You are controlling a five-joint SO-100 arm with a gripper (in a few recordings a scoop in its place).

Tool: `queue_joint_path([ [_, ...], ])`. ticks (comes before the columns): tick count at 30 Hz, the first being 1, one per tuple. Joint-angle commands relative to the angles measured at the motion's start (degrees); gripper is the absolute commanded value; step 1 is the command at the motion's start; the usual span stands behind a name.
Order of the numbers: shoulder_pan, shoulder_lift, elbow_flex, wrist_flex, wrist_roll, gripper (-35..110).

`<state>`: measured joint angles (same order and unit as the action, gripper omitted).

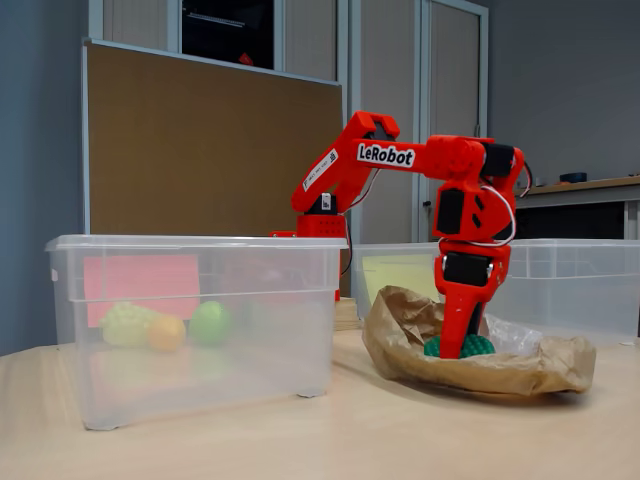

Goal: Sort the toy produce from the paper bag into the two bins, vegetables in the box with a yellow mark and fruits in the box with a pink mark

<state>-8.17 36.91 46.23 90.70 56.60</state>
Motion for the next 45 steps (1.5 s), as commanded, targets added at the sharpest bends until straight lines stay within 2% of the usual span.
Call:
queue_joint_path([
  [1,0.2,6.0,-4.3,5.8,0.9,29],
  [5,-0.5,11.3,-9.8,14.3,3.6,29],
  [10,-3.7,29.4,1.8,14.4,10.0,28],
  [14,-8.9,40.8,12.0,14.4,20.5,28],
  [18,-17.3,49.9,19.2,14.4,32.9,28],
  [23,-31.2,58.3,26.9,14.4,53.7,27],
  [30,-51.0,60.2,29.7,13.7,82.8,27],
  [34,-58.7,61.2,35.4,8.8,94.7,26],
  [45,-69.7,61.3,61.1,-20.0,110.7,26],
])
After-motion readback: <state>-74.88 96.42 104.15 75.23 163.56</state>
